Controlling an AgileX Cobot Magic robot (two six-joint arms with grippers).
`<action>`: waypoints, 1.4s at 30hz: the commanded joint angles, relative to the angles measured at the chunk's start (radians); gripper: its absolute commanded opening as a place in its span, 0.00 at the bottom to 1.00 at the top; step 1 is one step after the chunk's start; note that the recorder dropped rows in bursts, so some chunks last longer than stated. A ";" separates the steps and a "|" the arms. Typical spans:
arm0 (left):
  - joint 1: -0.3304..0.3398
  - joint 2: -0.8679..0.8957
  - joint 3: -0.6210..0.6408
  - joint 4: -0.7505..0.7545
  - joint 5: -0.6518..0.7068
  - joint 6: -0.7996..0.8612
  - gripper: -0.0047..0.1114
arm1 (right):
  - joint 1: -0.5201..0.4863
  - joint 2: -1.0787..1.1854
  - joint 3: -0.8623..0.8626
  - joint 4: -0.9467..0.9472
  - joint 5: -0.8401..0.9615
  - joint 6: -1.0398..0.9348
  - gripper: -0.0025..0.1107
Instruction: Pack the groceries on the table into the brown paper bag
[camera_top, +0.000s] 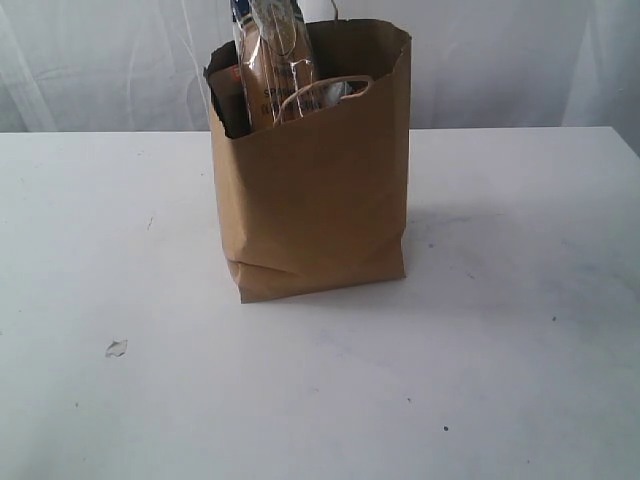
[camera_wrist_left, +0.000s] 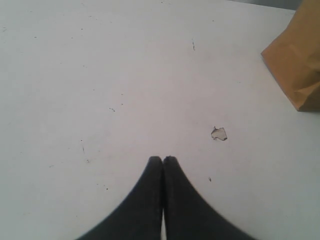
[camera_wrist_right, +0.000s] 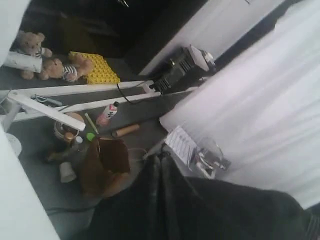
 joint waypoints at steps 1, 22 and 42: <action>-0.006 -0.005 0.004 -0.003 0.000 -0.005 0.04 | -0.054 -0.043 0.057 -0.002 -0.020 0.249 0.02; -0.006 -0.005 0.004 -0.003 0.000 -0.005 0.04 | -0.140 -0.424 0.293 -1.603 0.646 2.350 0.02; -0.006 -0.005 0.004 -0.003 0.000 0.002 0.04 | -0.140 -0.952 0.293 -1.605 1.174 1.713 0.02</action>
